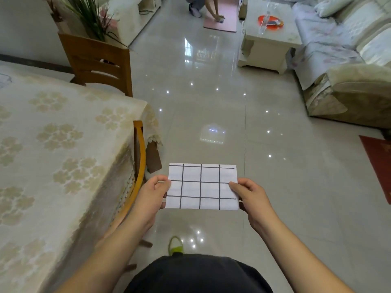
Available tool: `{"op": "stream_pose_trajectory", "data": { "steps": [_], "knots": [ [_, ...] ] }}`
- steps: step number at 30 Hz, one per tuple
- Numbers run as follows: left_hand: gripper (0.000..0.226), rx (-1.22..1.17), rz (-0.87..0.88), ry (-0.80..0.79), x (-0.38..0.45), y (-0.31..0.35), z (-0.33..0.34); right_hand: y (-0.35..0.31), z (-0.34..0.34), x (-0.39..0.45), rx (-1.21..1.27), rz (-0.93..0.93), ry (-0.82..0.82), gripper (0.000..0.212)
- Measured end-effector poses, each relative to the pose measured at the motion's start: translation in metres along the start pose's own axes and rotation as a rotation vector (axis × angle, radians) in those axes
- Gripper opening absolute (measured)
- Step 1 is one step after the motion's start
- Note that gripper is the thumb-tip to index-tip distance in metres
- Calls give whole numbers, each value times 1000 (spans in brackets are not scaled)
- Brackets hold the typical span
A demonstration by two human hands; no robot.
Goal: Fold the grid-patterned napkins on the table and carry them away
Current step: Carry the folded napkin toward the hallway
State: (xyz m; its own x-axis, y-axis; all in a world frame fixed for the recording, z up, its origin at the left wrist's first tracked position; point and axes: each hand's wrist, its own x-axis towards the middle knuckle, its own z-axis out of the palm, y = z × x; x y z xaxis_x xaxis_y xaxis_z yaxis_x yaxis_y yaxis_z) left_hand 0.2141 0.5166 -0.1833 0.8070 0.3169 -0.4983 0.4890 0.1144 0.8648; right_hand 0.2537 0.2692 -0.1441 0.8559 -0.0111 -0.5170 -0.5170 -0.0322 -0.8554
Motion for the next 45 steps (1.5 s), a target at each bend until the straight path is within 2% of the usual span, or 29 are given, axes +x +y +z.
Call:
{"op": "stream_pose_trajectory", "data": {
  "steps": [6, 11, 22, 32, 38, 45],
  "knots": [
    [7, 37, 74, 27, 60, 45, -6, -42, 28, 52, 26, -12, -18, 9],
    [9, -2, 45, 18, 104, 70, 8, -68, 31, 103, 33, 0, -17, 8],
    [11, 23, 59, 52, 222, 155, 83, -151, 6, 258, 36, -16, -93, 9],
    [15, 10, 18, 126, 283, 218, 132, -227, -6, 362, -16, -47, -188, 13],
    [12, -68, 9, 189, 332, 241, 128, -253, 27, 418, -43, -14, -225, 12],
    [11, -128, -5, 283, 409, 280, 92, -302, 100, 486, -114, -33, -264, 10]
  ]
}}
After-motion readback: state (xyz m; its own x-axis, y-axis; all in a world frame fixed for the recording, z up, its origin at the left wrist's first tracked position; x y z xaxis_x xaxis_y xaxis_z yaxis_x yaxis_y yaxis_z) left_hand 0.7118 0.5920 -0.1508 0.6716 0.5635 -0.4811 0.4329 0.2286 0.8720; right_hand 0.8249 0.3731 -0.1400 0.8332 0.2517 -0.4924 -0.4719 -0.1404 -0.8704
